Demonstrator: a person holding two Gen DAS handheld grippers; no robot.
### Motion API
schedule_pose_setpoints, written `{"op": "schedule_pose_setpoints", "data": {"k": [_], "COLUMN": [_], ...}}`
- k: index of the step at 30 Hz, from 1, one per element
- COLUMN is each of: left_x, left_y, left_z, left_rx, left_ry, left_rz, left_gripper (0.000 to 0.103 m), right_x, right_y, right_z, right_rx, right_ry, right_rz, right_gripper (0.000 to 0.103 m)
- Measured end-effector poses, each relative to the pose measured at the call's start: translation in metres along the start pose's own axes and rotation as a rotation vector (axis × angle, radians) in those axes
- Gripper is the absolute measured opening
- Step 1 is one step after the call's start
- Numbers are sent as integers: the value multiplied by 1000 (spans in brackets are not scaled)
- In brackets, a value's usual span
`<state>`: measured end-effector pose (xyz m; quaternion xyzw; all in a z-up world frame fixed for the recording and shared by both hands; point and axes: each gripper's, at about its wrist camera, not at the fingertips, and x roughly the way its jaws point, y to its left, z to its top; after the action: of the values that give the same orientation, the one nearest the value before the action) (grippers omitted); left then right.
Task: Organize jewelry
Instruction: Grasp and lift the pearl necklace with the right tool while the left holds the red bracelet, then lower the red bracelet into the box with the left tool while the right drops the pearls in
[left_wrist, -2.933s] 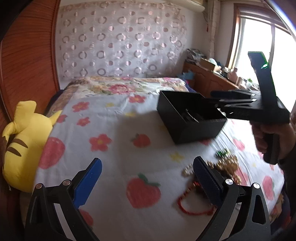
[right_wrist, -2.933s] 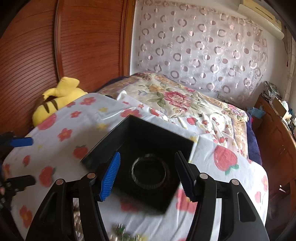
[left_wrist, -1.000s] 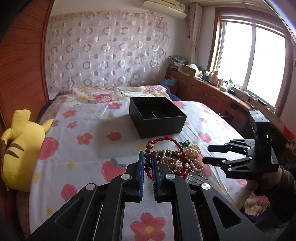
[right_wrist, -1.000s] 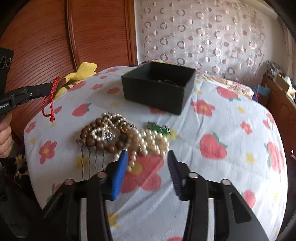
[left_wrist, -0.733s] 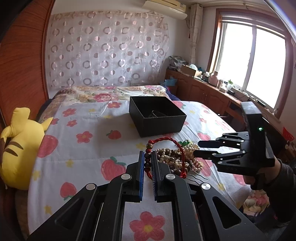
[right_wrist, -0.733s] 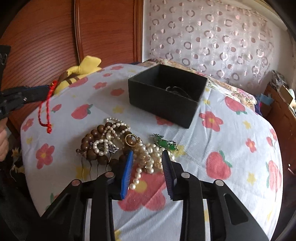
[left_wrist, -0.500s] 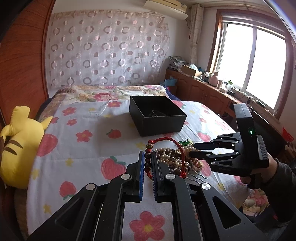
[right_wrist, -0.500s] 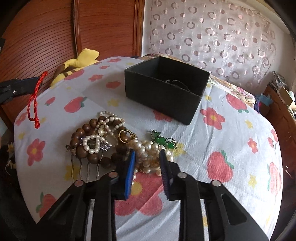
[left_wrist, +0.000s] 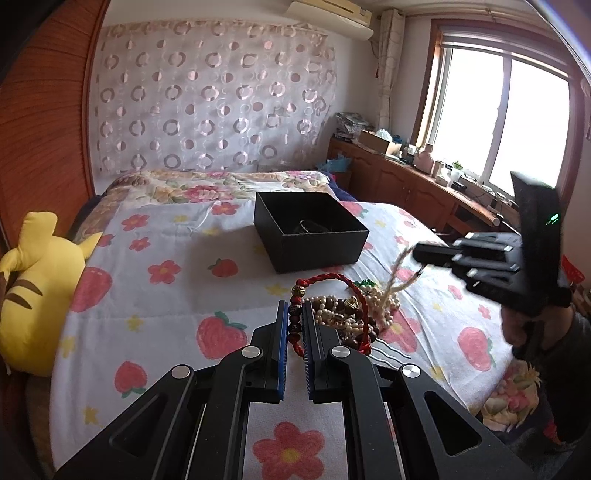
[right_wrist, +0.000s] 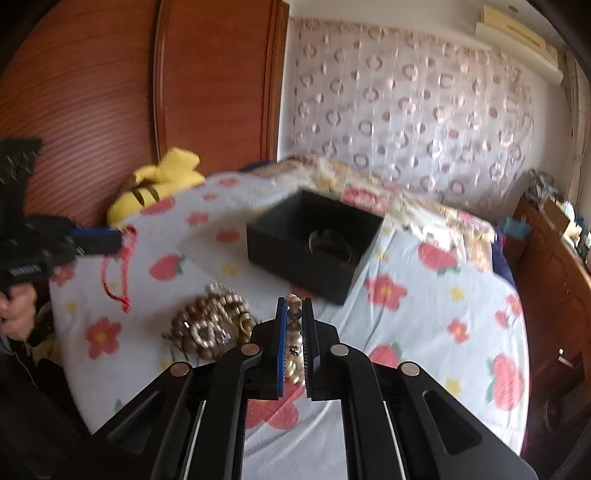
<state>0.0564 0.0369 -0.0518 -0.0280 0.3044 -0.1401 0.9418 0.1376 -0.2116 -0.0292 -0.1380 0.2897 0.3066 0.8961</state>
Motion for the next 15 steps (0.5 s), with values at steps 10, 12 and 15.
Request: {"op": "schedule_pose_setpoints", "data": {"k": [10, 12, 15], "left_x": [0, 0, 1], "left_y": [2, 2, 2], "left_z": [9, 14, 22], "left_rx": [-10, -6, -1], "left_ry": [-20, -27, -37], "left_rz": [9, 12, 15], "left_gripper": [6, 6, 6], "right_x": [-50, -55, -62], "right_y": [-1, -3, -5], "right_z": [40, 48, 58], "right_rx": [-64, -72, -82], "right_ry": [-117, -131, -153], "right_rz": [-28, -40, -55], "right_gripper": [8, 8, 8]}}
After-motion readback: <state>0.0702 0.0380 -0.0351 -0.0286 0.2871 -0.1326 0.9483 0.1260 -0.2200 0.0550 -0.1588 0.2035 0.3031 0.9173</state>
